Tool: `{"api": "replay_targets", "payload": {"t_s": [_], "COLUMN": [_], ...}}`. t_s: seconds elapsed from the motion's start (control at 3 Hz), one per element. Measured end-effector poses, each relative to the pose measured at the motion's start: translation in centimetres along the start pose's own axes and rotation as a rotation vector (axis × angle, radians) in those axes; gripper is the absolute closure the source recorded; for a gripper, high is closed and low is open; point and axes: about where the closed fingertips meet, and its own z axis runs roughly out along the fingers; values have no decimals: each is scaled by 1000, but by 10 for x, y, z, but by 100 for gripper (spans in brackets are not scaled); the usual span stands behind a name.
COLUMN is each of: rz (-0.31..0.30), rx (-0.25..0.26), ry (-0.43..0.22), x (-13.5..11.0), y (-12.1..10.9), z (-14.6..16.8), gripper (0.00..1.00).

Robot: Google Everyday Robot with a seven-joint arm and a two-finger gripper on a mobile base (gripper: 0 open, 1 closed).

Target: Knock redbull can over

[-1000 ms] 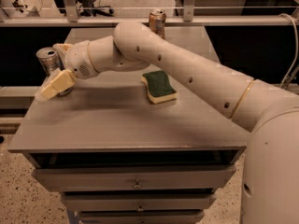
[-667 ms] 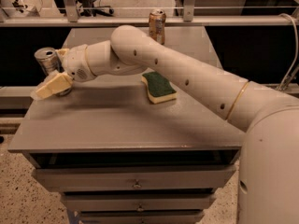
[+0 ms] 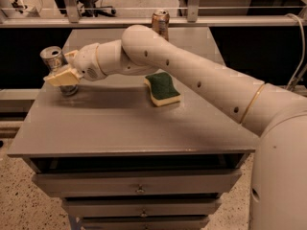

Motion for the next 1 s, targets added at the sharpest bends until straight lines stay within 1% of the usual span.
{"api": "replay_targets", "payload": {"t_s": [0.33, 0.67, 1.0], "rz": [-3, -23, -59], "rx": [56, 86, 94], "ry": [59, 179, 360], "x": [-12, -21, -16], "y": [-29, -67, -92], "z": [-35, -77, -103], "gripper": [88, 100, 100]}}
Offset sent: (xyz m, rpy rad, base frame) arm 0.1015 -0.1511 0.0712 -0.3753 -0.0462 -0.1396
